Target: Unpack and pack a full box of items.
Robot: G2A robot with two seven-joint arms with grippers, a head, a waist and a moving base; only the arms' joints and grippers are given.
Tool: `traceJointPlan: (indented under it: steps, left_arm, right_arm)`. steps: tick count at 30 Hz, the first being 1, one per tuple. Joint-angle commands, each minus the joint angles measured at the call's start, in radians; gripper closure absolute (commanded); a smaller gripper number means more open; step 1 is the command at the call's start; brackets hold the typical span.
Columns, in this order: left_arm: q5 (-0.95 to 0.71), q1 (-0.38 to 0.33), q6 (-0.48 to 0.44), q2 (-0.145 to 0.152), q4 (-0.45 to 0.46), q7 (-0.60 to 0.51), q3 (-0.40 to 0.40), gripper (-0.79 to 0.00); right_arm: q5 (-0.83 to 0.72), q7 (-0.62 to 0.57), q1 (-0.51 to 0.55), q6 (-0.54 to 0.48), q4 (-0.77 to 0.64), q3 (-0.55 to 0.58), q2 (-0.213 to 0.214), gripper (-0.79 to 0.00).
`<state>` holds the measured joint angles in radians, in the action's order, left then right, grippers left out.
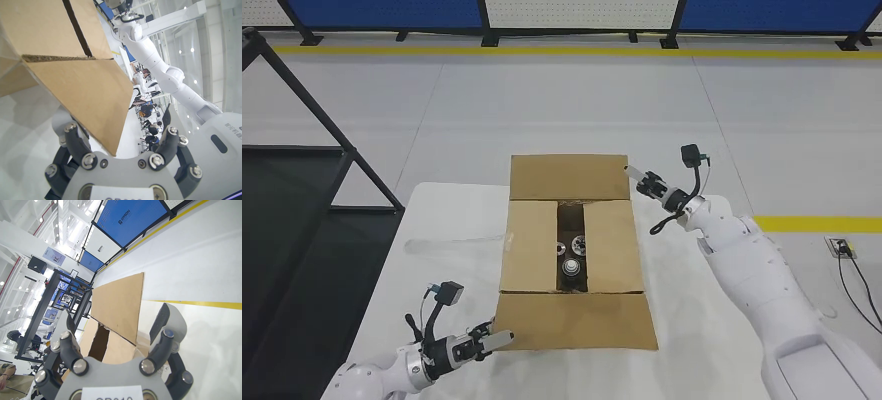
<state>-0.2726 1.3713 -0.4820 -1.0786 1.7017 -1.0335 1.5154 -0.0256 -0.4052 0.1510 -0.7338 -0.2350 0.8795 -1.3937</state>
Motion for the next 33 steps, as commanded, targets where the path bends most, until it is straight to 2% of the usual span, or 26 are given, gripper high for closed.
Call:
traceJointPlan:
  steps: [1, 6, 8, 12, 20, 33]
  left_arm:
    - [0.000, 0.000, 0.000, 0.000, 0.000, -0.001, 0.000, -0.785]
    - [0.000, 0.000, 0.000, 0.000, 0.000, -0.001, 0.000, -0.785]
    - [0.003, 0.002, 0.005, 0.000, 0.003, 0.010, -0.002, -0.785]
    - [0.018, 0.011, 0.012, 0.001, 0.021, 0.039, -0.006, -0.785]
    - [0.003, 0.030, -0.001, 0.007, 0.026, 0.052, 0.005, -0.785]
    - [-0.014, 0.034, -0.020, 0.013, 0.054, 0.091, 0.007, -0.785]
  right_arm:
    - [-0.001, 0.000, 0.000, -0.002, 0.000, 0.000, 0.000, -0.785]
    - [-0.001, 0.000, 0.000, -0.002, 0.000, 0.000, 0.000, -0.785]
    - [0.004, 0.001, 0.022, 0.004, -0.042, -0.001, 0.000, -0.785]
    - [0.039, 0.045, 0.051, 0.062, -0.108, 0.001, 0.006, -0.785]
    - [0.051, 0.025, 0.078, 0.114, -0.169, 0.013, 0.008, -0.785]
    - [-0.034, -0.118, 0.080, -0.034, -0.174, 0.099, 0.045, -0.785]
